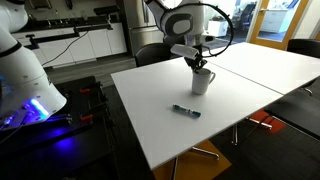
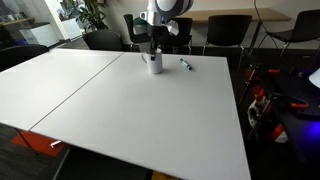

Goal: Move the cup to the left

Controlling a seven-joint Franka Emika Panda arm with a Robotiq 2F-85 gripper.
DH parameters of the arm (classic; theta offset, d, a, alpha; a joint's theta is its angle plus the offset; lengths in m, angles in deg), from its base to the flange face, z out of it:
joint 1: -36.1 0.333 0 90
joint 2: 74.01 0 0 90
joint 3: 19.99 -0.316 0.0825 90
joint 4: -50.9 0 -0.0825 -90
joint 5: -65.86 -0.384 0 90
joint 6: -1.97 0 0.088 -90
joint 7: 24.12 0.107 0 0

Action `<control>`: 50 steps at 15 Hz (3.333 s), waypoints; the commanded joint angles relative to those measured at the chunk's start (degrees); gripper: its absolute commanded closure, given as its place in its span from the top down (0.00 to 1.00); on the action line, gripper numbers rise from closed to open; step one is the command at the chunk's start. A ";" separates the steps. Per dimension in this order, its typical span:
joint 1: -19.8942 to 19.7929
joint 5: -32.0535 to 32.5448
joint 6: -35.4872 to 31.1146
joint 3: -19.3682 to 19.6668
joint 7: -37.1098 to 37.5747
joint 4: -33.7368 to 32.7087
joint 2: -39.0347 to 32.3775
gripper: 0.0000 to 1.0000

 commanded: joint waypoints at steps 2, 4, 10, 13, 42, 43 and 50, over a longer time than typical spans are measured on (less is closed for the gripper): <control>0.28 1.79 0.95 -0.94 -0.47 -0.32 -0.02 0.03; 0.64 2.68 0.70 -1.19 -0.68 0.15 0.23 0.03; 1.17 4.06 0.26 -2.92 -1.54 0.95 0.50 0.03; 1.74 4.86 -0.09 -3.48 -1.72 1.51 0.67 0.03; 14.39 11.13 1.76 -8.40 -2.41 1.90 -0.51 0.03; 14.84 11.53 2.07 -8.53 -2.56 1.73 -0.62 0.03; 16.40 12.79 1.18 -8.51 -2.16 2.59 0.48 0.03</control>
